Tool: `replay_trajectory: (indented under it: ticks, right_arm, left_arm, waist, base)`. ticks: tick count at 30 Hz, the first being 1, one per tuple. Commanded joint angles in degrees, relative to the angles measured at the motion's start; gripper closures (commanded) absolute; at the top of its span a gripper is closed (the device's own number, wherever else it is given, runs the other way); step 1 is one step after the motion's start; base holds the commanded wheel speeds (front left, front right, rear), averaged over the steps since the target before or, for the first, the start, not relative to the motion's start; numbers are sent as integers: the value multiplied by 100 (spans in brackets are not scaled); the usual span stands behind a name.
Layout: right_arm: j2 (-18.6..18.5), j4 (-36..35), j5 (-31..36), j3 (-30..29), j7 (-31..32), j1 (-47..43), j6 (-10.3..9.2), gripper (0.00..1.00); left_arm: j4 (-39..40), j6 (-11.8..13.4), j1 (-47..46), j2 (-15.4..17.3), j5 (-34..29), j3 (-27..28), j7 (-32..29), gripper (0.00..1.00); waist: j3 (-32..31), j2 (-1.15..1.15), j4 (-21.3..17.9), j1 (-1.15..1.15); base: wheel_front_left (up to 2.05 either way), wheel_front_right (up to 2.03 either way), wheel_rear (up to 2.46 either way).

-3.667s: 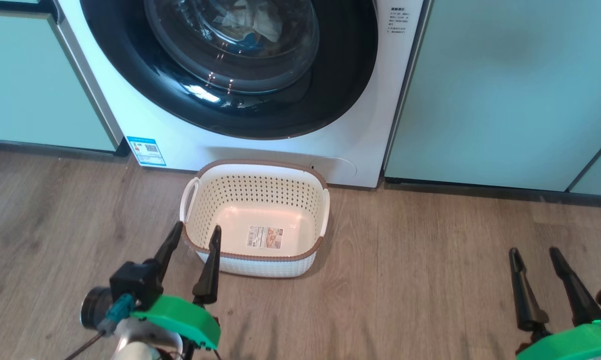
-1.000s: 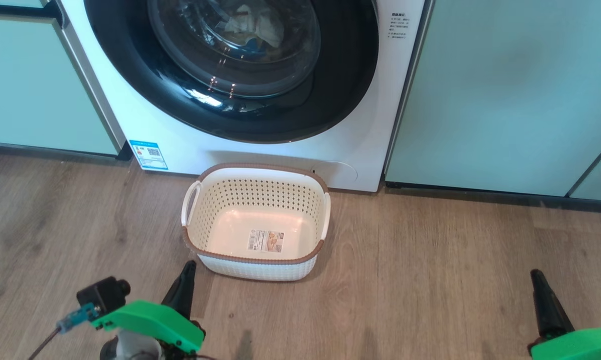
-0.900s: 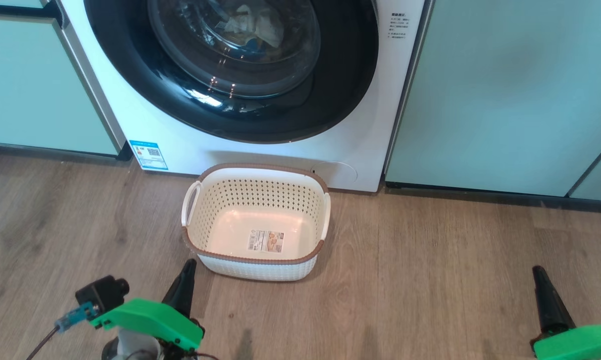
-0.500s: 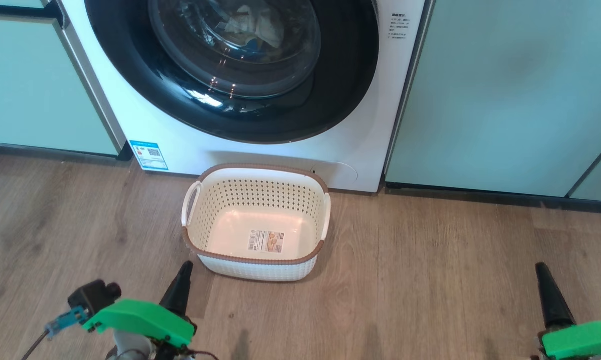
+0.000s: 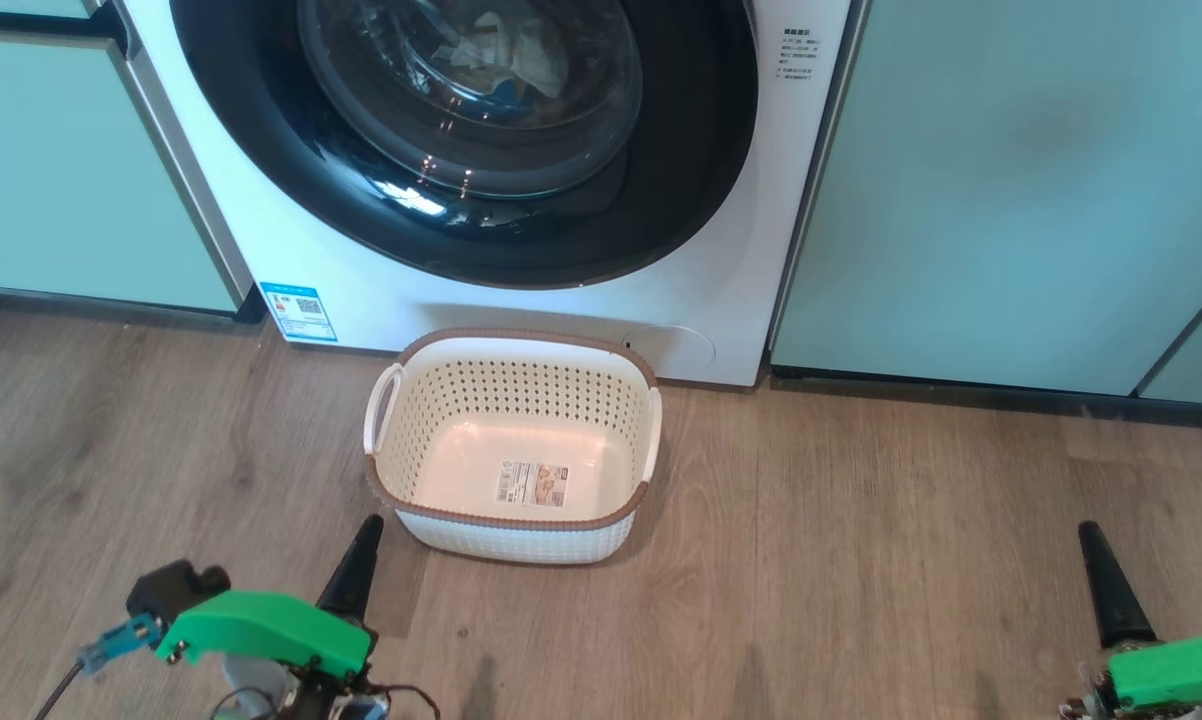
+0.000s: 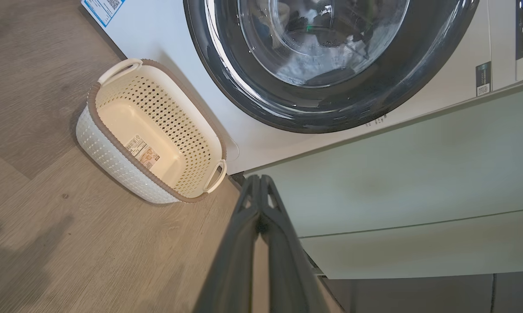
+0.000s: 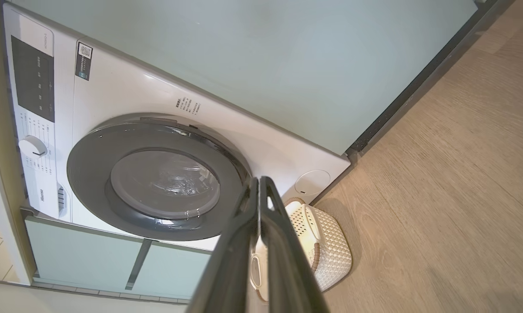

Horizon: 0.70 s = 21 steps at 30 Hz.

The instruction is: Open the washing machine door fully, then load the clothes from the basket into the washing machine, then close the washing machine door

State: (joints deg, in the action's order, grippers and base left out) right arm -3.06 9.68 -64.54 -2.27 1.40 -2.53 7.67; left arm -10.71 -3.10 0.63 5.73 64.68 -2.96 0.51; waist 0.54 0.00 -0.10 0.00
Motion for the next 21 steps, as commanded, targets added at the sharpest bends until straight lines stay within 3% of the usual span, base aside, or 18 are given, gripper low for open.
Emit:
replay_trajectory:
  ticks: [1,21]
  right_arm:
    - [-124,-151,-167,17,28,338,-11,100]
    - [-132,107,-1423,-83,165,570,-15,100]
  left_arm:
    - [125,-76,-348,13,157,209,-20,100]
    - [-80,-239,-493,-69,1387,471,-269,100]
  waist:
    - [-1,0,0,0]
    - [-17,0,5,0]
  base:
    - [0,0,0]
    - [0,0,0]
